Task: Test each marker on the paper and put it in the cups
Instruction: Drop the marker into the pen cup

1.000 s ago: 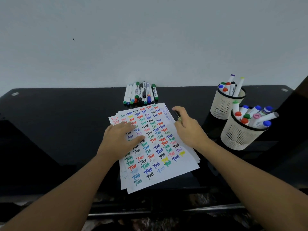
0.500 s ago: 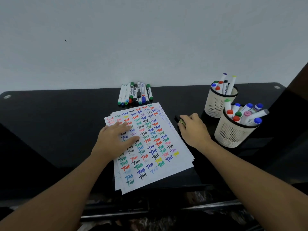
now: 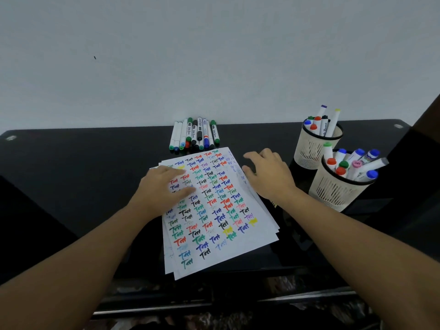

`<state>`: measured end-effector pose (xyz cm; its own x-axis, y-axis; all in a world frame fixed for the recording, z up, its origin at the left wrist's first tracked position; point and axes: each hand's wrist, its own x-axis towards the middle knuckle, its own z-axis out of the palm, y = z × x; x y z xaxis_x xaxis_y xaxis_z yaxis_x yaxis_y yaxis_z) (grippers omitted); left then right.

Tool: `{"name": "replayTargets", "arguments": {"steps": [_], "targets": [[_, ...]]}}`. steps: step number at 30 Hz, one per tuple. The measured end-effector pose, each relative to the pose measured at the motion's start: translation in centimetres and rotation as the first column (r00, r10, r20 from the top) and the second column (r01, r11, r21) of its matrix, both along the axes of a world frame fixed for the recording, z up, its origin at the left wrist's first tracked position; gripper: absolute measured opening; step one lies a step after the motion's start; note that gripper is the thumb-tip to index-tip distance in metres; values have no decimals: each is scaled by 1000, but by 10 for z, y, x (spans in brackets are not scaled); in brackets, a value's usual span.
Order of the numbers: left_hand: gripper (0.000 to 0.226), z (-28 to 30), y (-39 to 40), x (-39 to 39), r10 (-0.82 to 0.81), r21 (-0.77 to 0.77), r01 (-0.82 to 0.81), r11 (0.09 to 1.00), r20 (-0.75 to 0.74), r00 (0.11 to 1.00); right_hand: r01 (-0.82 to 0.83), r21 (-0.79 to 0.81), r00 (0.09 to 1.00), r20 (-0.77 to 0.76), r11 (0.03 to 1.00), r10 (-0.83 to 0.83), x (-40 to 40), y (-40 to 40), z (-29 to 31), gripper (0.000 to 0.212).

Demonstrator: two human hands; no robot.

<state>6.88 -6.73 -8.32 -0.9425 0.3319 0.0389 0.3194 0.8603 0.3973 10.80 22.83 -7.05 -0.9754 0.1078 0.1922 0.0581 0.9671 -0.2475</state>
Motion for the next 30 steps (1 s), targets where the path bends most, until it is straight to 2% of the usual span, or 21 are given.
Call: {"name": "replayTargets", "arguments": {"steps": [2,6,15,22,26,28,30], "targets": [[89,-4,-1,-6,14,-90,-15,996,-20,1000,-35,-23,999,-4,999,35,-10,-7,4,43],[93,-20,-1,-9,12,-232,-3,973,40,999,-107,-19,994,30,994,108,-43,-19,3,42],[89,-21,-2,-10,3,-220,8,976,51,999,-112,-53,979,165,992,119,-123,-34,-4,47],[90,-21,-3,-11,5,-192,7,981,59,998,-117,12,985,126,993,115,-142,-38,-5,42],[90,-22,-3,-12,9,-190,1,982,52,999,-84,67,995,67,994,79,-139,-36,-8,27],[90,-23,-2,-12,9,-192,0,981,48,999,-77,79,995,76,994,71,-137,-33,-9,23],[91,-23,-2,-12,10,-191,-1,982,44,999,-87,75,990,119,993,78,-136,-31,-8,28]]}}
